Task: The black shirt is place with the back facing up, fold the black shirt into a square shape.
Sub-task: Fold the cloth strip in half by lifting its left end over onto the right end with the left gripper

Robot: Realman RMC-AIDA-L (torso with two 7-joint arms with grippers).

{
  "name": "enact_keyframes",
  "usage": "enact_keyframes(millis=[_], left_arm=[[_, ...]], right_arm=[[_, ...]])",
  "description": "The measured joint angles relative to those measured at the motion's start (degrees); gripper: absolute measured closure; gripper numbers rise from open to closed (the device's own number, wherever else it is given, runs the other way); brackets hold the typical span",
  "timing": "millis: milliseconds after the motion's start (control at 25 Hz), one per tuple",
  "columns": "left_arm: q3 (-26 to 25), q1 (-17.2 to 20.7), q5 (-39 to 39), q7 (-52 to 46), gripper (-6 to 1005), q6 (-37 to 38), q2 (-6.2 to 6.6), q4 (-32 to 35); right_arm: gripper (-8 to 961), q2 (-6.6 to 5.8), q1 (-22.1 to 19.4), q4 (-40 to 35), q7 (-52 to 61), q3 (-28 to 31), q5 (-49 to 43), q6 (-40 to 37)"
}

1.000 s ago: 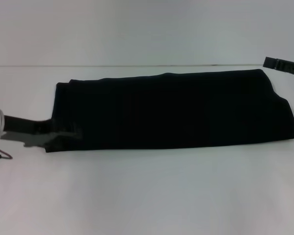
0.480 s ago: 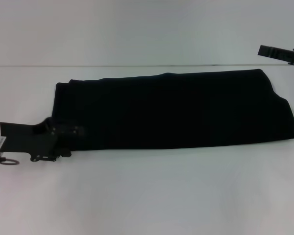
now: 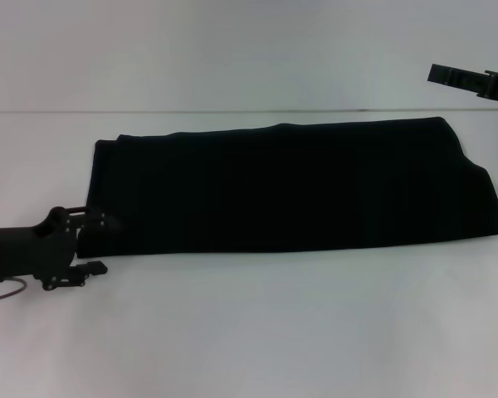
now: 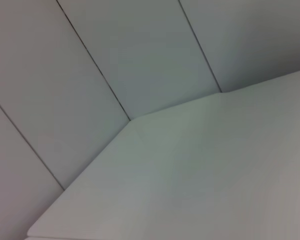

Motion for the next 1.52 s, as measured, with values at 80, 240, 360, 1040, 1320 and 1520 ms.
enact_keyframes(millis=[80, 240, 360, 1040, 1320, 1520], left_arm=[[0.0, -0.1, -0.1, -0.5, 233, -0.7, 0.0, -0.9], [-0.1, -0.5, -0.2, -1.1, 233, -1.5, 0.07, -1.2], [0.0, -0.6, -0.2, -1.8, 234, -2.2, 0.16, -1.3], [0.3, -0.2, -0.1, -2.5, 233, -5.1, -0.09, -2.7], [-0.1, -0.2, -0.7, -2.6, 233, -6.6, -0.19, -3.3], [-0.2, -0.4, -0.9, -3.1, 233, -7.4, -0.18, -3.5]], right_arm=[[245, 0.16, 0.2, 0.0, 0.0, -0.1, 0.0, 0.0], [248, 0.43, 0.5, 0.0, 0.0, -2.2, 0.0, -0.5], [249, 0.0, 0.5, -0.5, 0.2, -5.6, -0.2, -3.2], [249, -1.62, 0.0, -0.9, -2.1, -9.4, -0.2, -18.1], [249, -1.28, -0.2, -0.9, -2.2, -9.0, -0.1, -17.9], [250, -1.27, -0.2, -0.9, -2.0, -8.9, 0.0, -17.9]])
